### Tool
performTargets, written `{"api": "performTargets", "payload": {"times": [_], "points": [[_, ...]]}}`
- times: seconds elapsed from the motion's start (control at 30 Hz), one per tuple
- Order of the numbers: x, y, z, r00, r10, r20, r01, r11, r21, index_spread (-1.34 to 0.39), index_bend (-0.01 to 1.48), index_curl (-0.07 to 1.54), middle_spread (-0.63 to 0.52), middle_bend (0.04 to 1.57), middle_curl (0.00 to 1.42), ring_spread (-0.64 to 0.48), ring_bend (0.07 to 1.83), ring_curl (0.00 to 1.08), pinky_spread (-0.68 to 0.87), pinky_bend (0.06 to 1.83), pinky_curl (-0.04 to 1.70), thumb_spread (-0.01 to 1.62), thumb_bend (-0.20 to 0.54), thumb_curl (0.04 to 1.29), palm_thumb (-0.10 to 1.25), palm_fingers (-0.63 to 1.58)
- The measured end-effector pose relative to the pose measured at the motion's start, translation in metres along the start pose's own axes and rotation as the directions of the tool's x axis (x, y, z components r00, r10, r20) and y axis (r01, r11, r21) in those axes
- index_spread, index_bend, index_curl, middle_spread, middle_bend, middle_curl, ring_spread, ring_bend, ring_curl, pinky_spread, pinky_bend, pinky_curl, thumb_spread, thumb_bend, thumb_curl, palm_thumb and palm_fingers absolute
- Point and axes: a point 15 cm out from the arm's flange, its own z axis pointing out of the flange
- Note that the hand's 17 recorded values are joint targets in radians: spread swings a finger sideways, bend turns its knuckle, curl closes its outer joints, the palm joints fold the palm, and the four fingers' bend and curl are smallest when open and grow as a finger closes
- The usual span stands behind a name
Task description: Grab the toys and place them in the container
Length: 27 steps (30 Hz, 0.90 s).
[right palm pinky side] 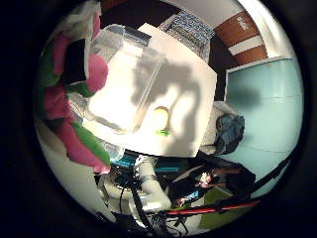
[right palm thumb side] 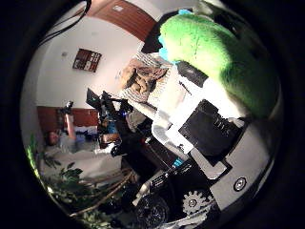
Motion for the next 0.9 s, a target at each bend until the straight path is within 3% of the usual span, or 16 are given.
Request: {"api": "performTargets", "payload": {"times": [0.07, 0.1, 0.13, 0.17, 0.2, 0.27, 0.37, 0.57, 0.73, 0.9], "points": [[-0.003, 0.001, 0.001, 1.0, -0.009, -0.001, 0.009, 1.0, -0.002, -0.37, 0.57, 0.94, -0.26, 1.07, 0.99, -0.29, 1.31, 0.79, -0.37, 1.1, 1.03, 1.17, -0.035, 0.53, 0.81, 0.77], [-0.003, 0.001, 0.001, 1.0, -0.013, 0.0, 0.013, 1.0, -0.004, -0.37, 0.38, 0.88, -0.25, 0.91, 0.92, -0.29, 1.3, 0.76, -0.43, 1.11, 0.99, 1.19, -0.028, 0.51, 0.78, 0.55], [-0.003, 0.003, 0.002, 1.0, -0.016, 0.0, 0.016, 1.0, -0.01, -0.41, 0.32, 0.82, -0.23, 0.71, 0.84, -0.27, 1.21, 0.71, -0.45, 1.12, 0.95, 1.21, -0.023, 0.49, 0.76, 0.34], [-0.002, 0.004, 0.002, 1.0, -0.017, 0.0, 0.017, 1.0, -0.016, -0.44, 0.33, 0.77, -0.2, 0.62, 0.78, -0.22, 1.09, 0.67, -0.38, 1.01, 0.93, 1.22, -0.024, 0.48, 0.74, 0.16], [-0.002, 0.004, 0.002, 1.0, -0.018, -0.001, 0.018, 1.0, -0.013, -0.46, 0.31, 0.72, -0.19, 0.58, 0.74, -0.19, 1.02, 0.62, -0.32, 0.95, 0.91, 1.23, -0.02, 0.47, 0.74, 0.13], [-0.003, 0.003, 0.0, 1.0, -0.022, 0.001, 0.022, 1.0, -0.002, -0.49, 0.25, 0.61, -0.11, 0.45, 0.62, -0.06, 0.84, 0.51, -0.05, 0.85, 0.85, 1.21, -0.02, 0.45, 0.72, 0.02], [-0.002, 0.003, -0.003, 1.0, -0.025, -0.002, 0.025, 1.0, 0.006, -0.5, 0.18, 0.5, -0.05, 0.36, 0.53, 0.05, 0.72, 0.43, 0.2, 0.78, 0.77, 1.19, -0.019, 0.44, 0.72, -0.01], [0.01, 0.007, -0.017, 1.0, -0.018, -0.005, 0.018, 0.999, 0.037, -0.47, 0.15, 0.35, -0.01, 0.3, 0.42, 0.16, 0.6, 0.33, 0.44, 0.7, 0.62, 1.16, -0.018, 0.42, 0.72, 0.02], [0.054, 0.014, -0.04, 0.997, 0.078, -0.021, -0.076, 0.993, 0.088, -0.42, 0.15, 0.31, -0.05, 0.4, 0.41, 0.12, 0.65, 0.31, 0.47, 0.55, 0.51, 1.15, -0.019, 0.42, 0.71, 0.17], [0.127, 0.042, -0.024, 0.98, 0.193, -0.045, -0.19, 0.98, 0.061, -0.4, 0.16, 0.29, -0.07, 0.4, 0.38, 0.1, 0.64, 0.28, 0.46, 0.51, 0.45, 1.15, -0.017, 0.41, 0.72, 0.21]]}}
